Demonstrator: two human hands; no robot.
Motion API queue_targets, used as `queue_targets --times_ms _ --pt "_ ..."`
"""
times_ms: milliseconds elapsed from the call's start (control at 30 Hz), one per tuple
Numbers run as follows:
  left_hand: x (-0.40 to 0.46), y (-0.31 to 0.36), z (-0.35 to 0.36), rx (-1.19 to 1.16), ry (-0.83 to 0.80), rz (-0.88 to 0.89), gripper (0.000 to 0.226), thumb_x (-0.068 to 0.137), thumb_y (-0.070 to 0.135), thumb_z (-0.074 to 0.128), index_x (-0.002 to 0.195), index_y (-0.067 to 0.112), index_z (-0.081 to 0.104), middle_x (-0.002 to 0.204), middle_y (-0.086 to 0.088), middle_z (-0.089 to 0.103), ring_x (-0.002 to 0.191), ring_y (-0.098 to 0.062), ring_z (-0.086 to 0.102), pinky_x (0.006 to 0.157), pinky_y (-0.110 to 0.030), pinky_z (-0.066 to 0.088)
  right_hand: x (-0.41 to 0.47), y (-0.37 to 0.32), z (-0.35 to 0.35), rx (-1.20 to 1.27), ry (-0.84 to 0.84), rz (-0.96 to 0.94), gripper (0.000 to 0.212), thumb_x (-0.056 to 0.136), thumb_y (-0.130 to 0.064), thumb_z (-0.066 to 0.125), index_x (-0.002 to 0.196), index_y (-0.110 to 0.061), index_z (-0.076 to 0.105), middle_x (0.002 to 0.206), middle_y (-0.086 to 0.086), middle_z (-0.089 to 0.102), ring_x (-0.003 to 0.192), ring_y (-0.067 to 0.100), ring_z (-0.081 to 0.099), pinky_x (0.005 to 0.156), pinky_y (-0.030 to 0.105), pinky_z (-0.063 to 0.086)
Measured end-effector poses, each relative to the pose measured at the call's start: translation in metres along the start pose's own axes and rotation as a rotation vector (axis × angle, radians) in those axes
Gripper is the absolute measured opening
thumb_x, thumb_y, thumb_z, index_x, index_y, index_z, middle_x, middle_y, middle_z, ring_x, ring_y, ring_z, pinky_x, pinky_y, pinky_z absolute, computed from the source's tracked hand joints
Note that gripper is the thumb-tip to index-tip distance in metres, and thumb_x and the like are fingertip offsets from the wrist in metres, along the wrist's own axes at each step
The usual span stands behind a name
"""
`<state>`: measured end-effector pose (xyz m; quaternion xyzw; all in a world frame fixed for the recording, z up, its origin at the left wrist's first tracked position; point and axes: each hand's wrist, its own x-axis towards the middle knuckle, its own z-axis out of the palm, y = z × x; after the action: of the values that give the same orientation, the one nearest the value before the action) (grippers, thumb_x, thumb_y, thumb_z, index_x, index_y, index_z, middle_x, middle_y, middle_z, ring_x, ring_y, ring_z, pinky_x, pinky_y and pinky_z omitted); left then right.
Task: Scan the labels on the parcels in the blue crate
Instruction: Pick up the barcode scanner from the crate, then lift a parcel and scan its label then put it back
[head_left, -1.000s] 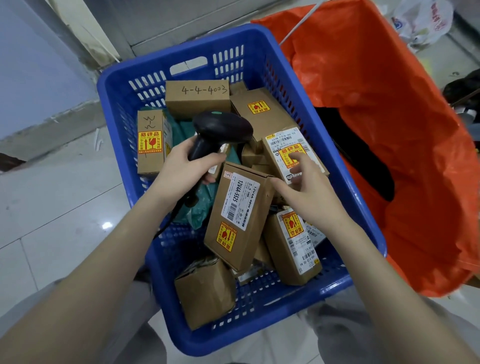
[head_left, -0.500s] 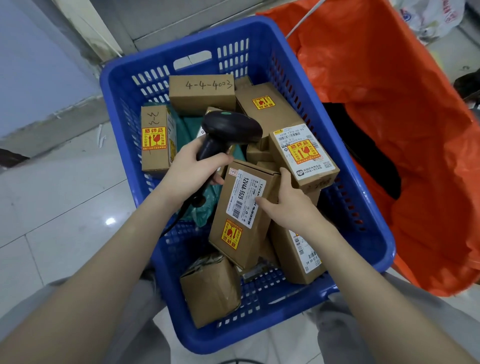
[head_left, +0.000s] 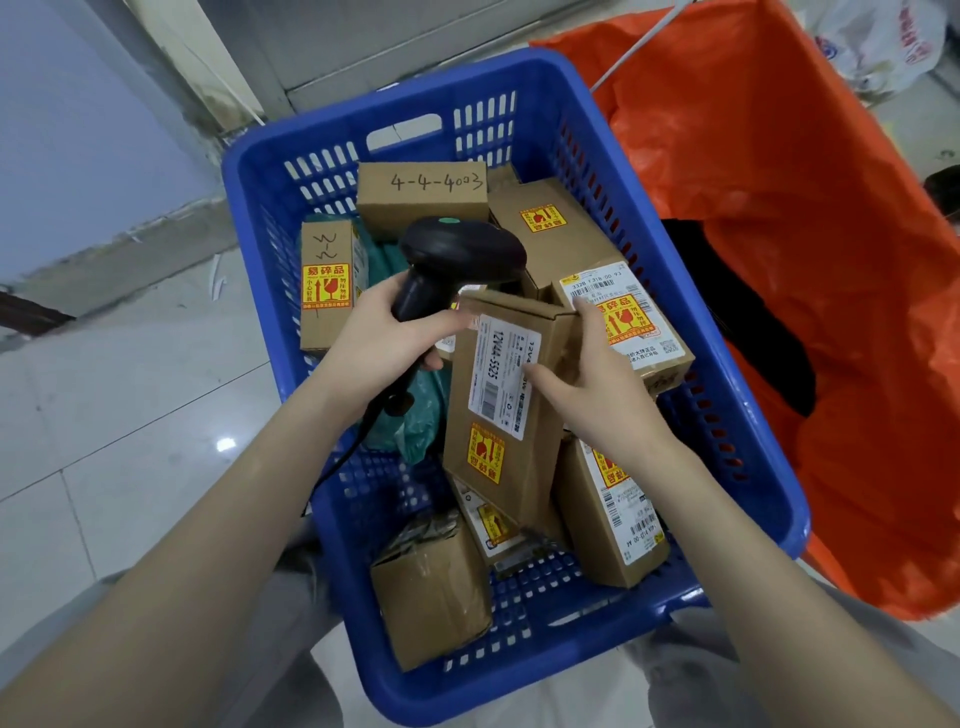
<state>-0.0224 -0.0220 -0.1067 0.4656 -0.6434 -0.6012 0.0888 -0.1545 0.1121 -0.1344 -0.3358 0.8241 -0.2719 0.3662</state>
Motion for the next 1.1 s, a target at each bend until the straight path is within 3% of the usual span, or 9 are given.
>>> queue_targets --times_ms 100,200,300,500,600,867,967,1033,1100 --pt "0.002 0.001 -0.004 0.009 0.028 -0.024 0.02 0.085 0.024 0.07 0.098 0.01 0.062 0.06 -0.001 0.056 0.042 0.003 0.054 0.046 -0.007 0.042 0.002 -0.007 -0.017 0.089 0.081 -0.027 0.081 0.088 -0.037 0.063 0.149 -0.026 0.011 0.104 -0.013 0.065 0.087 0.006 0.064 0.075 0.028 0.055" --pt "0.002 0.003 -0.003 -0.034 0.03 -0.028 0.027 0.085 0.022 0.07 0.103 0.004 0.066 0.064 -0.003 0.058 0.049 0.001 0.057 0.051 -0.01 0.044 0.006 -0.007 -0.035 0.211 0.203 0.017 0.064 0.081 -0.043 0.068 0.132 -0.027 0.033 0.1 -0.006 0.067 0.084 0.012 0.067 0.072 0.04 0.057" --pt "0.001 0.007 0.0 -0.1 0.046 -0.041 0.004 0.083 0.023 0.071 0.086 0.022 0.069 0.074 0.005 0.06 0.071 -0.007 0.058 0.068 -0.022 0.044 0.008 -0.005 -0.05 0.35 0.241 0.072 0.041 0.082 -0.041 0.066 0.116 -0.027 0.048 0.098 -0.004 0.071 0.087 0.012 0.068 0.068 0.03 0.054" --pt "0.001 0.012 0.007 -0.296 -0.072 -0.11 0.01 0.083 0.024 0.068 0.086 0.033 0.068 0.088 0.01 0.069 0.092 -0.009 0.06 0.089 -0.033 0.047 0.011 0.002 -0.062 0.535 0.225 0.12 0.034 0.089 -0.042 0.058 0.117 -0.024 0.062 0.1 0.003 0.073 0.086 0.017 0.071 0.064 0.028 0.052" --pt "0.001 0.01 0.011 -0.345 -0.191 -0.069 0.015 0.078 0.024 0.068 0.089 0.031 0.073 0.088 0.019 0.073 0.092 -0.004 0.065 0.09 -0.031 0.049 0.011 0.002 -0.063 0.596 0.182 0.117 0.028 0.091 -0.043 0.054 0.106 -0.024 0.067 0.093 -0.003 0.073 0.085 0.016 0.07 0.059 0.024 0.049" --pt "0.0 0.009 0.015 -0.484 -0.342 -0.1 0.03 0.07 0.024 0.063 0.1 0.022 0.069 0.091 0.006 0.077 0.086 -0.009 0.072 0.072 -0.023 0.058 0.01 -0.001 -0.058 0.656 0.197 0.135 0.025 0.091 -0.045 0.055 0.1 -0.022 0.058 0.086 -0.002 0.073 0.071 0.011 0.07 0.043 0.017 0.047" --pt "0.002 0.007 0.015 -0.497 -0.322 -0.121 0.034 0.071 0.026 0.068 0.104 0.023 0.069 0.092 0.004 0.078 0.088 -0.012 0.072 0.072 -0.025 0.057 0.01 0.0 -0.058 0.675 0.178 0.128 0.023 0.091 -0.046 0.054 0.092 -0.023 0.058 0.085 -0.004 0.072 0.074 0.012 0.069 0.056 0.025 0.052" --pt "0.005 0.005 0.015 -0.495 -0.279 -0.106 0.032 0.076 0.024 0.071 0.108 0.024 0.07 0.102 0.001 0.076 0.097 -0.016 0.071 0.083 -0.031 0.055 0.012 -0.001 -0.058 0.701 0.127 0.115 0.023 0.092 -0.046 0.053 0.102 -0.028 0.063 0.1 -0.005 0.073 0.093 0.016 0.07 0.077 0.036 0.055" --pt "0.006 0.005 0.015 -0.505 -0.201 -0.069 0.024 0.082 0.022 0.065 0.104 0.026 0.073 0.105 0.001 0.075 0.099 -0.018 0.07 0.088 -0.034 0.054 0.013 0.0 -0.058 0.71 0.035 0.1 0.032 0.091 -0.05 0.052 0.117 -0.034 0.062 0.115 -0.008 0.07 0.106 0.013 0.067 0.088 0.037 0.054"
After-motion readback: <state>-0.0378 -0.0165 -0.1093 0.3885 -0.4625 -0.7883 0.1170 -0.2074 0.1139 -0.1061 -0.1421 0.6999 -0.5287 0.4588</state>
